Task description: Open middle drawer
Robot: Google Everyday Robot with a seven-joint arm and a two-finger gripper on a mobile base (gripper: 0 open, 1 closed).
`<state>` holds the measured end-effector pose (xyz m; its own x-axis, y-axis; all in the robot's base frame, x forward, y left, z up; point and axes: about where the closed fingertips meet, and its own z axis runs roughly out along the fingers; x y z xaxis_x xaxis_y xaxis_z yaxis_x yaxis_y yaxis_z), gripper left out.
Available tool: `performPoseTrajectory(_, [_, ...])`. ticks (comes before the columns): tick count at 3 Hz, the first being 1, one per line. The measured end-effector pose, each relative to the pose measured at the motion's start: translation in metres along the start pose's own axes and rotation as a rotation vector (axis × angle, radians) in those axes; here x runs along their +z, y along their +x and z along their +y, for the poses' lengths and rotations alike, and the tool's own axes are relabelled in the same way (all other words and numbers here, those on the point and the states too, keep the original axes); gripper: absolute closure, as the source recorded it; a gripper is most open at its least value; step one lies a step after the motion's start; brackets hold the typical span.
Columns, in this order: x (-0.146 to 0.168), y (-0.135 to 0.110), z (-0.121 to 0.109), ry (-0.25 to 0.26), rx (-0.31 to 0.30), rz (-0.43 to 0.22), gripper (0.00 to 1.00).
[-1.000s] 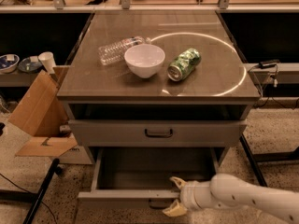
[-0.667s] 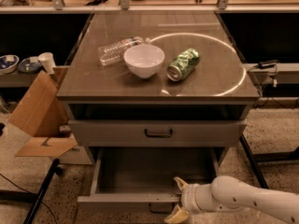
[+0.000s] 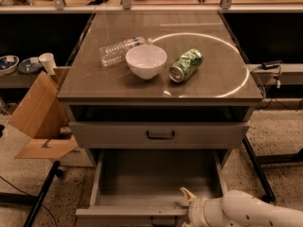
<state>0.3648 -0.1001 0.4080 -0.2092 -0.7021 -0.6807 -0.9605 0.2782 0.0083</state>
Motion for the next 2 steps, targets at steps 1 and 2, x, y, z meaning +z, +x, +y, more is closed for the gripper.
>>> performPoseTrajectory(1, [-0.033,0.002,0.030,0.003,-0.019,0.001,0.00])
performPoseTrajectory(2, [-0.059,-0.002,0.041,0.017,-0.033,0.007,0.00])
